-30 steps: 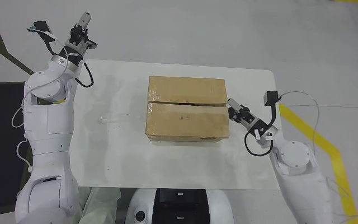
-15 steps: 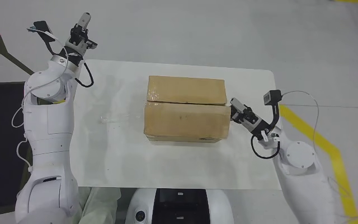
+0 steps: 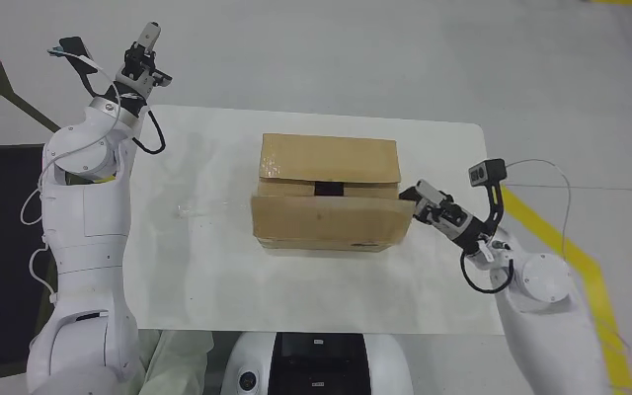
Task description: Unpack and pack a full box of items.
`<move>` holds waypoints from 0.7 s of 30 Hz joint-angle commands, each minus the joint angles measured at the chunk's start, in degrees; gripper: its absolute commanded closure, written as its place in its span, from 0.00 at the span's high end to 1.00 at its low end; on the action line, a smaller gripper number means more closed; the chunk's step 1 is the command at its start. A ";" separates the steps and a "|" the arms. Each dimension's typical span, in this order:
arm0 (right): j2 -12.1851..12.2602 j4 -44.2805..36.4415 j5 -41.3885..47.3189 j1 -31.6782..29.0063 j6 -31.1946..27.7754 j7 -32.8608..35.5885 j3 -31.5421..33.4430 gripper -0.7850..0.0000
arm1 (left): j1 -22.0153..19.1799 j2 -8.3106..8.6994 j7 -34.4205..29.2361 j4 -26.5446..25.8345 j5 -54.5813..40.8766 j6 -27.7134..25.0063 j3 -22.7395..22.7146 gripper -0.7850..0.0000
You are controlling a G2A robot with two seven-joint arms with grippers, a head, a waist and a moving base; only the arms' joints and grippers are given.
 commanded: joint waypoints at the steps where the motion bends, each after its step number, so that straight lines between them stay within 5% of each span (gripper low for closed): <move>1: 0.13 -0.68 1.00 -0.40 -0.38 1.36 0.29 1.00 | 0.00 0.00 0.00 0.00 0.00 0.00 0.00 1.00; 21: 1.57 -4.51 7.81 -1.43 -2.76 19.28 -0.12 1.00 | 0.00 0.00 0.00 0.00 0.00 0.00 0.00 1.00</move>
